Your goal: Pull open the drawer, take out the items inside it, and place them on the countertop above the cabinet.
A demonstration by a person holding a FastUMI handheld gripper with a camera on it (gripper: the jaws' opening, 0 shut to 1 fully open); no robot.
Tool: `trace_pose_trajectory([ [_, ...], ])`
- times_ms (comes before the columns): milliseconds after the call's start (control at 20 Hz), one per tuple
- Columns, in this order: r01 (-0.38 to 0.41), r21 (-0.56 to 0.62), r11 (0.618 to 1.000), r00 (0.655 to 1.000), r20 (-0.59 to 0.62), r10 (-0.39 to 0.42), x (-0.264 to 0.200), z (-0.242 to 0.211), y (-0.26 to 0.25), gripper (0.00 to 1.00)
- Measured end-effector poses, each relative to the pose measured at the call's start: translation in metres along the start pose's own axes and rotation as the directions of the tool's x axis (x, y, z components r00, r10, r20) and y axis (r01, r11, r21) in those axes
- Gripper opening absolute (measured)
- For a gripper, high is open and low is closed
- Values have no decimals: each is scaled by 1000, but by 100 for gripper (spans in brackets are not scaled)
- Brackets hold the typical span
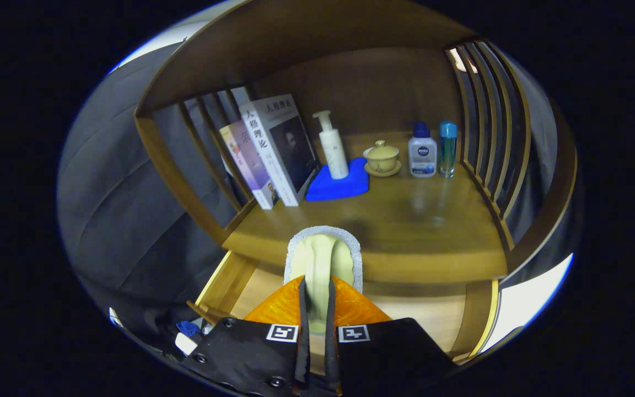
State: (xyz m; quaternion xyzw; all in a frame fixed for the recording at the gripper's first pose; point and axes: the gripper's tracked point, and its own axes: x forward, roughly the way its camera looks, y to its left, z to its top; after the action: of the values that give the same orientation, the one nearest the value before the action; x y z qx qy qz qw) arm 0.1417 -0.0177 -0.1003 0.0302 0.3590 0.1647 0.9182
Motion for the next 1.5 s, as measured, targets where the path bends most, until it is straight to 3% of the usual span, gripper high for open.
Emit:
trace_pose_trajectory([
  [200,39,68,997,999,8,-40,36,31,-18,12],
  [700,120,173,977,992,-66,-110,103,44,-40,13],
  [1100,181,83,980,983,-57,-177,114,43,-38,23],
  [1200,184,56,981,983,-20,-183,110,48,-32,30],
  [1400,181,29,983,975,122,-184,83,70,-19,98],
  [1500,190,-7,982,960,209,-184,61,80,-8,98],
])
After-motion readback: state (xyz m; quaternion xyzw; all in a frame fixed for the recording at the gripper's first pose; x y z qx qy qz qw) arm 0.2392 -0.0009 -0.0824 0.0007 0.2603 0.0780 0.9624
